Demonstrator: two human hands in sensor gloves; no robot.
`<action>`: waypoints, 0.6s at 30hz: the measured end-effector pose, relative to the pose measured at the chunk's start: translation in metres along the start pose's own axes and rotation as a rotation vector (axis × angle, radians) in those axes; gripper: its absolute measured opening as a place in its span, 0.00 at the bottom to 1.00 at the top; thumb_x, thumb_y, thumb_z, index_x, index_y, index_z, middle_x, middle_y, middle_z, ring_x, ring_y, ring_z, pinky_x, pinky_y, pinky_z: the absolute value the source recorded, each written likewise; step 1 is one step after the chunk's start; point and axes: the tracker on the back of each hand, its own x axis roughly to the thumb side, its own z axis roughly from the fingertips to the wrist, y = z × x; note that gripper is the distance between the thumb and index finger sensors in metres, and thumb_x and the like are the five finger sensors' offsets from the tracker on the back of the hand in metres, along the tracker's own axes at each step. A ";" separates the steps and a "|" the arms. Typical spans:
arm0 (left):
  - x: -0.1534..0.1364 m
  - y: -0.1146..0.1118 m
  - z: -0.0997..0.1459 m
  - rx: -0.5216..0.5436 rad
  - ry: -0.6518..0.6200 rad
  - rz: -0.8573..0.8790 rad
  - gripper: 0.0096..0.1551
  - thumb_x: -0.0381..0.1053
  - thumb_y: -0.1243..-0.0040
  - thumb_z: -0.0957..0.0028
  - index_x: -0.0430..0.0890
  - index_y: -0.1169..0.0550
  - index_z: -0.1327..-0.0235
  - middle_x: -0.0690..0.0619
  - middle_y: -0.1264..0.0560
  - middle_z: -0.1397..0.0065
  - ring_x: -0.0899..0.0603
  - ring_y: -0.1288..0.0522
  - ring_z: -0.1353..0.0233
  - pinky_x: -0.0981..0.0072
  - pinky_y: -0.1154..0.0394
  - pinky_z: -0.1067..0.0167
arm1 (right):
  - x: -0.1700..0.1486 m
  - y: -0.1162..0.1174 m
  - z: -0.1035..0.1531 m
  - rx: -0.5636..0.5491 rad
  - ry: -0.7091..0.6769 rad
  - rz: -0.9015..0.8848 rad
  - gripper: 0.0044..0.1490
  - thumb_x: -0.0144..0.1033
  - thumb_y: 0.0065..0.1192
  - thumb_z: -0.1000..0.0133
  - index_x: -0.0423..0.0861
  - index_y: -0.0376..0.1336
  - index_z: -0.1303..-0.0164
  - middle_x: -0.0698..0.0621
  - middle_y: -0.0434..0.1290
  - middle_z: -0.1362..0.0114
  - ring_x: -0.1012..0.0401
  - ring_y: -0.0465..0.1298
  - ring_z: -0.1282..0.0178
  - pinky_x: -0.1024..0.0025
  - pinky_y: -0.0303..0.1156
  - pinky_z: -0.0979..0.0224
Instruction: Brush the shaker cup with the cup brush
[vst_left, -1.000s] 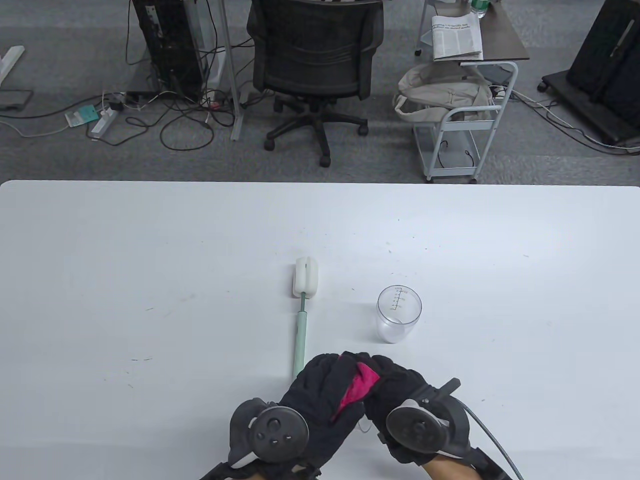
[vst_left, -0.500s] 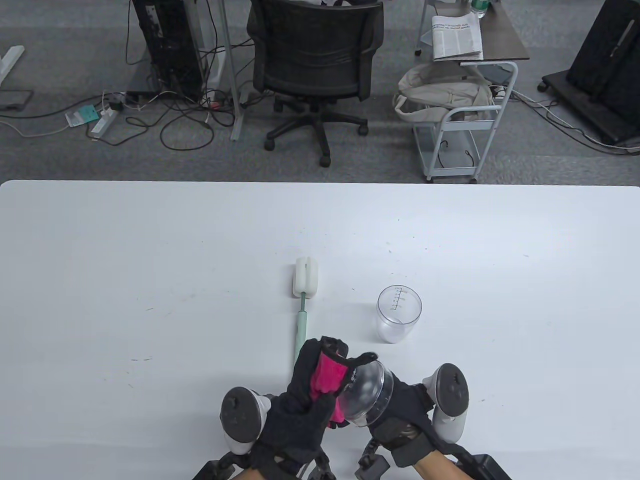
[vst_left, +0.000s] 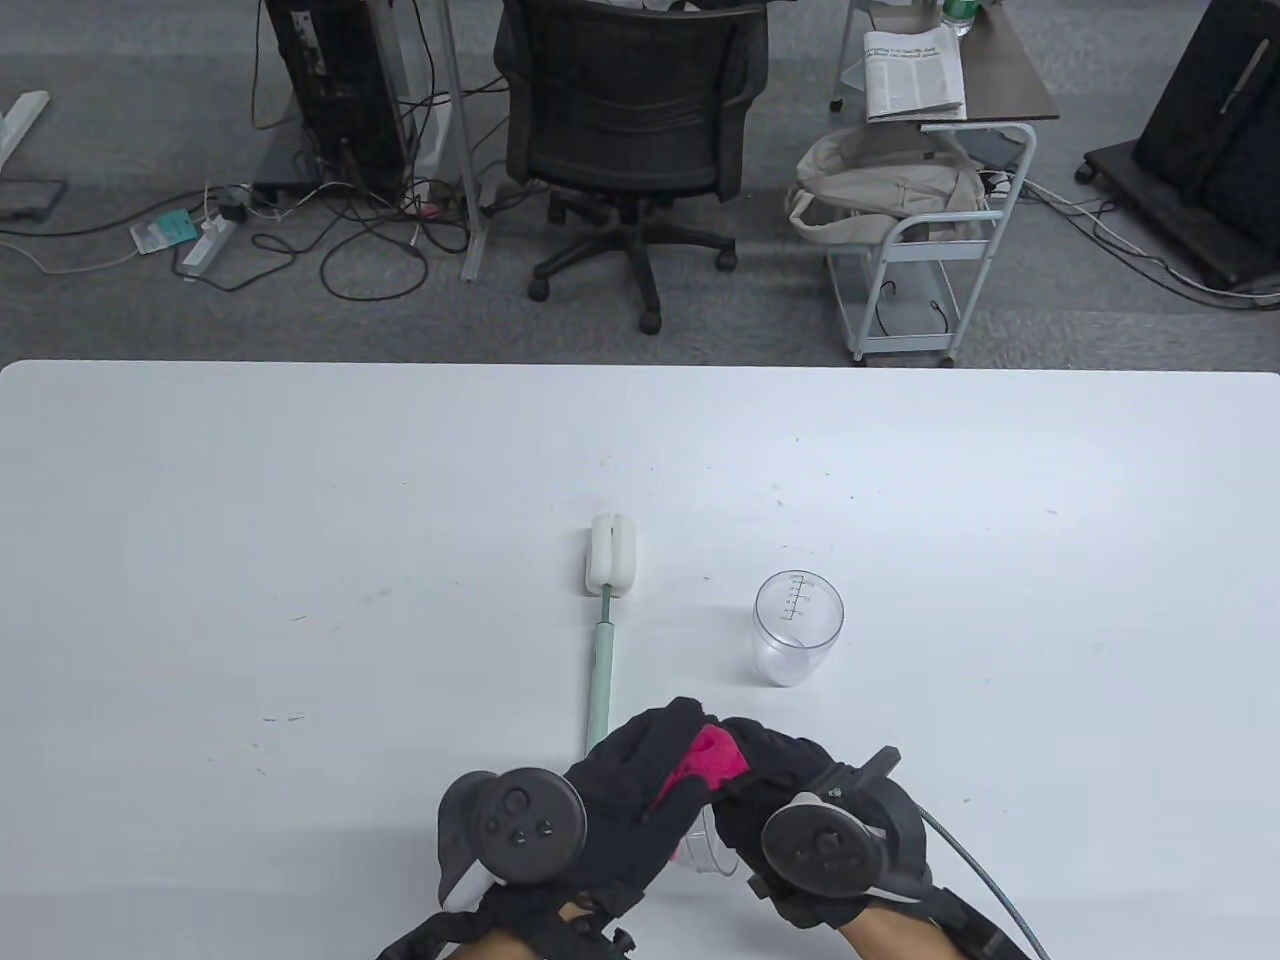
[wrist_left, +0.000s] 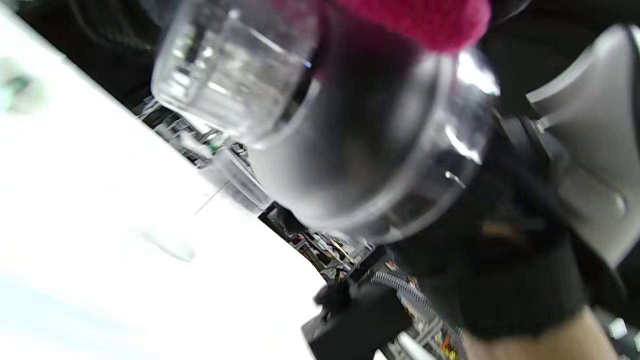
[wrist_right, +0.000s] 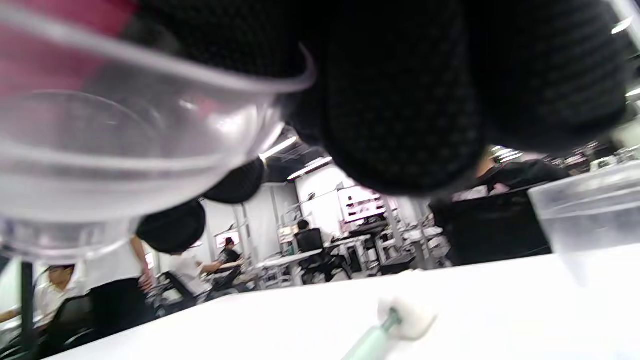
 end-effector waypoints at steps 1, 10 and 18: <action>0.003 -0.002 0.001 0.000 -0.036 -0.013 0.42 0.70 0.61 0.37 0.55 0.51 0.14 0.38 0.48 0.12 0.21 0.46 0.18 0.23 0.44 0.31 | -0.004 -0.002 0.000 -0.016 0.033 -0.026 0.24 0.35 0.62 0.49 0.39 0.69 0.45 0.39 0.79 0.53 0.58 0.85 0.69 0.61 0.86 0.60; -0.002 -0.012 0.002 0.206 -0.139 0.240 0.39 0.67 0.61 0.36 0.69 0.63 0.22 0.48 0.78 0.18 0.22 0.66 0.18 0.28 0.47 0.26 | -0.040 0.015 0.010 0.106 0.435 -0.967 0.24 0.35 0.57 0.39 0.37 0.62 0.37 0.40 0.76 0.48 0.61 0.84 0.62 0.64 0.86 0.53; -0.031 -0.013 -0.005 0.161 -0.046 0.938 0.43 0.72 0.53 0.39 0.64 0.57 0.21 0.44 0.43 0.17 0.27 0.48 0.15 0.28 0.44 0.26 | -0.030 0.033 0.013 0.115 0.352 -1.104 0.23 0.35 0.55 0.40 0.40 0.62 0.37 0.40 0.76 0.47 0.62 0.85 0.61 0.64 0.87 0.52</action>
